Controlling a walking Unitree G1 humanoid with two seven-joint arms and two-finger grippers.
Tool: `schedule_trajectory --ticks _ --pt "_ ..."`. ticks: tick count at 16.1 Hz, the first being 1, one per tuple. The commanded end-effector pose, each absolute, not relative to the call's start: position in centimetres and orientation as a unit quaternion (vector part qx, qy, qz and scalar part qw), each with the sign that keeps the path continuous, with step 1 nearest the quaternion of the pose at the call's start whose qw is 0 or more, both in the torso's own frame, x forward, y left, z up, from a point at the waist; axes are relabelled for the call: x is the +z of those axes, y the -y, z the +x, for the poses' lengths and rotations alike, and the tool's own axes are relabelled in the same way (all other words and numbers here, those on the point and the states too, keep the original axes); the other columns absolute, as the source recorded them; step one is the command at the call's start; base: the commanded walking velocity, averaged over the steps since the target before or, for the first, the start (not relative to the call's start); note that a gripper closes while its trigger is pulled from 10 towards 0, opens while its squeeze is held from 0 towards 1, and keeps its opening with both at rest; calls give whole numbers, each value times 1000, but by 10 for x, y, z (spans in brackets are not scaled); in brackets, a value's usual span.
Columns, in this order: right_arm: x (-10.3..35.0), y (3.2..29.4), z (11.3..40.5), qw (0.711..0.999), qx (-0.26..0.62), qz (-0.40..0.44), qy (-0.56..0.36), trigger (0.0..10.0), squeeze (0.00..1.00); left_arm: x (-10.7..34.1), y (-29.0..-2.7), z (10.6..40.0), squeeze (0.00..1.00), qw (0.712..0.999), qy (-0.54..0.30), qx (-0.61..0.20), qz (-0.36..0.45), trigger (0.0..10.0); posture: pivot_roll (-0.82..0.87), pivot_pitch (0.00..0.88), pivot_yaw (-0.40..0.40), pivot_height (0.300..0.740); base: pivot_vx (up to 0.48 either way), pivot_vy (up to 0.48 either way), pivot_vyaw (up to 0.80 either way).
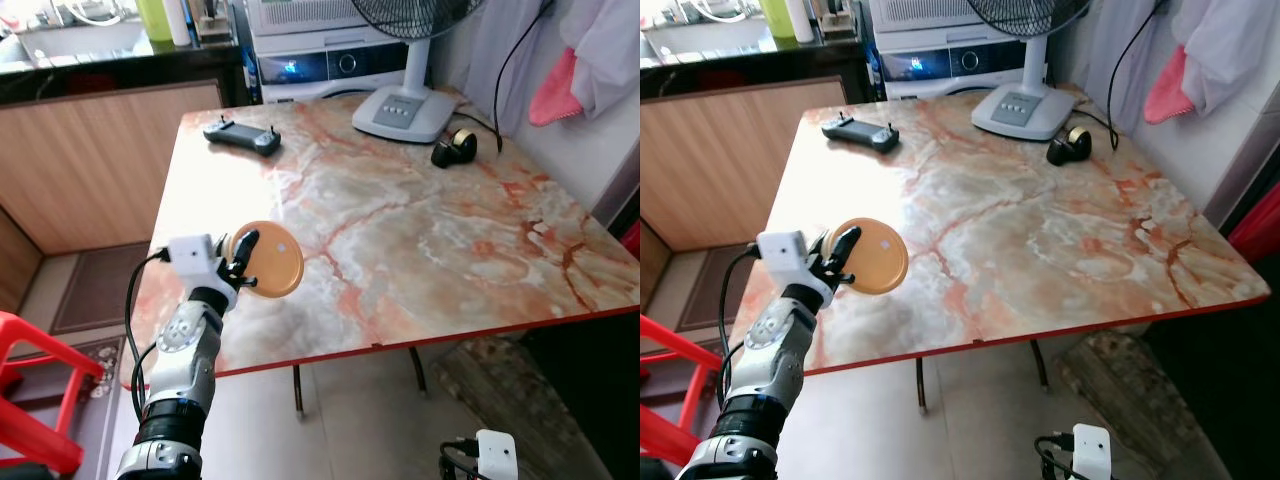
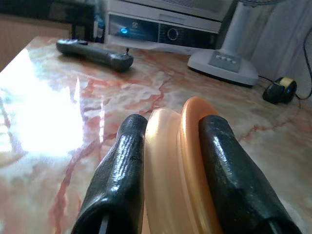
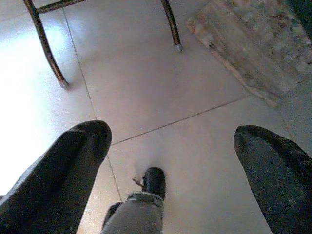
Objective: Restocking fridge
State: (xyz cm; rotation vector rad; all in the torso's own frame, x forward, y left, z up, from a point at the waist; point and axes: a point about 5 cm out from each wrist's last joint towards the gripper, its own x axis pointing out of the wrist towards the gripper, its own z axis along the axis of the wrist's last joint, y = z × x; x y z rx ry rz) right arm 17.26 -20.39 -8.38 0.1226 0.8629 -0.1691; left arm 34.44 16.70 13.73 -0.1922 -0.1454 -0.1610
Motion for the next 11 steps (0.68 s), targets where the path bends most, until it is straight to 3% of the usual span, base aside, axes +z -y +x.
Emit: schedule_trajectory --ticks 1,4,11 --pt "-83 200 175 904 -85 70 -413 10000 0 151 -167 347 0 989 98 -85 -64 10000 12 0 64 740 0 0 0" --pt "-82 198 179 905 -85 72 -411 10000 0 155 -159 346 0 987 119 -97 42 10000 30 0 53 740 0 0 0" --pt "-79 200 185 906 -81 64 -411 10000 0 149 -161 344 0 989 117 -70 55 10000 47 0 23 740 0 0 0"
